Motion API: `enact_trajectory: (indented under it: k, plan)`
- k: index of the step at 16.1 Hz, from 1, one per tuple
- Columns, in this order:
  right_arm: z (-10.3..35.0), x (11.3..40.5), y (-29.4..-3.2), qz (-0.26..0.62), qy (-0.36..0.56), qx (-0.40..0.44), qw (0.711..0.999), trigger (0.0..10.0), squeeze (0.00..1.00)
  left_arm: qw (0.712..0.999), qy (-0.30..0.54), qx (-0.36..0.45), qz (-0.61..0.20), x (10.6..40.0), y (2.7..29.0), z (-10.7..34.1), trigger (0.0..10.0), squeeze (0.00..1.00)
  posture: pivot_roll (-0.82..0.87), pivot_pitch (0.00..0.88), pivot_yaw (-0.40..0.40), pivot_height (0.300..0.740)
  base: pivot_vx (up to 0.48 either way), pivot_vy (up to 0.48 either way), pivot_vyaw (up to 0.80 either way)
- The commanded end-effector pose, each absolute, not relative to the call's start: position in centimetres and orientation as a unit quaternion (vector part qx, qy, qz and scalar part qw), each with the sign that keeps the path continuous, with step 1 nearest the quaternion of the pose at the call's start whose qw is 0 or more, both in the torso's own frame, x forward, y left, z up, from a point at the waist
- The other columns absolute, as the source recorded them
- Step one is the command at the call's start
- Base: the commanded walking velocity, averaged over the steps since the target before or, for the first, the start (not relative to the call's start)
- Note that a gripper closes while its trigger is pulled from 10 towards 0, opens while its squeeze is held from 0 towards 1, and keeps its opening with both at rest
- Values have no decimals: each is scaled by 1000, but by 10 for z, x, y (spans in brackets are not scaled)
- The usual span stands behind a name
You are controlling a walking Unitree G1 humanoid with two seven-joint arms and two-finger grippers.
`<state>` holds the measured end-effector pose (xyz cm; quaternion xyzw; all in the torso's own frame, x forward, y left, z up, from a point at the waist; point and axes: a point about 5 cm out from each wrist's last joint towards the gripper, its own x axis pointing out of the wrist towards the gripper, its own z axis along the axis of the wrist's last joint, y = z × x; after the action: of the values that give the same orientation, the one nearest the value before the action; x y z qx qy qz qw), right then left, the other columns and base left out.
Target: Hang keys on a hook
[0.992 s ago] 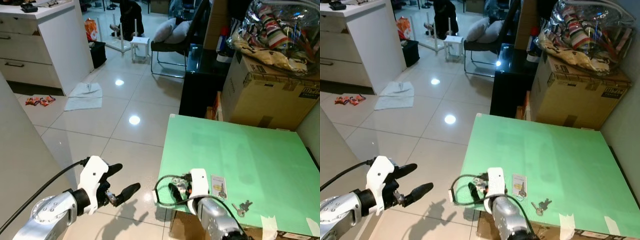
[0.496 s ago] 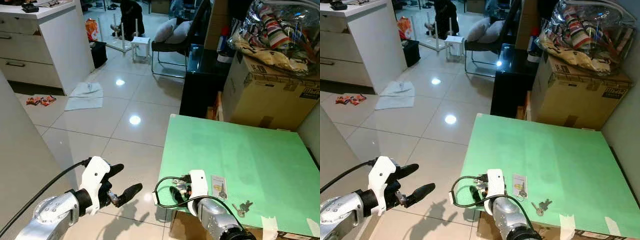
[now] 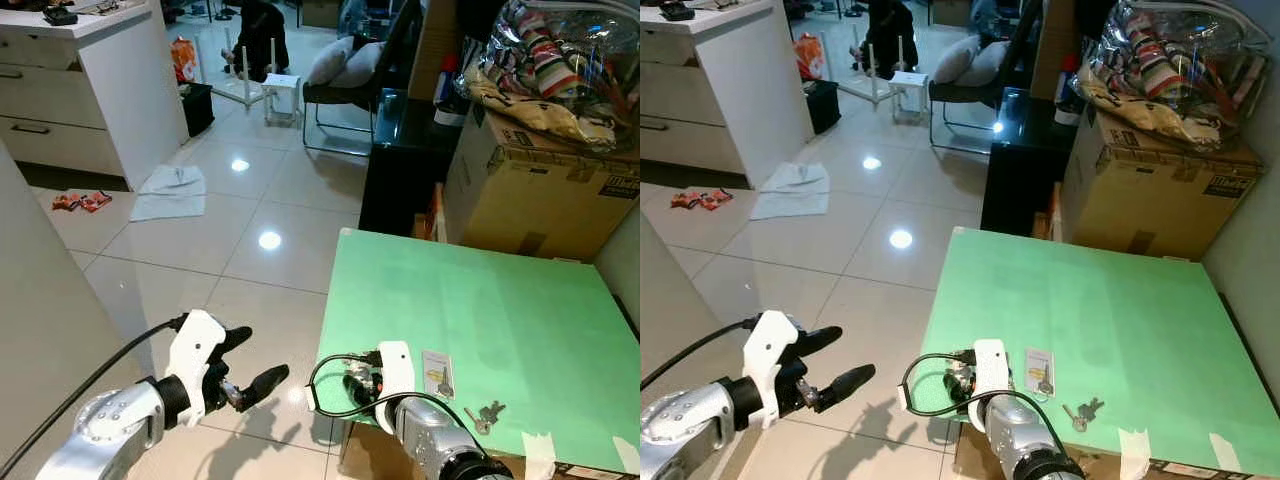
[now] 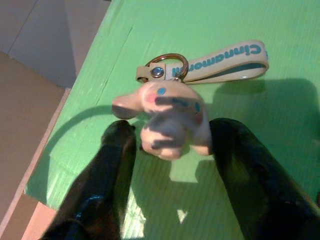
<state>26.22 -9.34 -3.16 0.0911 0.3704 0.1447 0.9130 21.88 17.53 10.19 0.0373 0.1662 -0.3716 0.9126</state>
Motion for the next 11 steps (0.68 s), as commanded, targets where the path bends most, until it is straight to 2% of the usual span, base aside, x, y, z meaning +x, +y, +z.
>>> enact_trajectory:
  k: [1,5,7,11]
  plan:
    - [-33,262,-96,138,379,86,911,0,0,911,163,41,-376,222,172,103,10000,0,47,25,-3,740,0,0,0]
    - [-29,268,-106,116,361,80,922,0,0,910,157,38,-381,229,166,103,10000,0,28,11,1,740,0,0,0]
    - [-11,284,-115,111,289,11,951,0,0,914,148,36,-377,236,166,105,10000,0,17,0,2,740,0,0,0]
    - [21,304,-127,91,192,-9,977,0,0,914,138,27,-381,243,158,105,10000,0,-6,0,0,740,0,0,0]
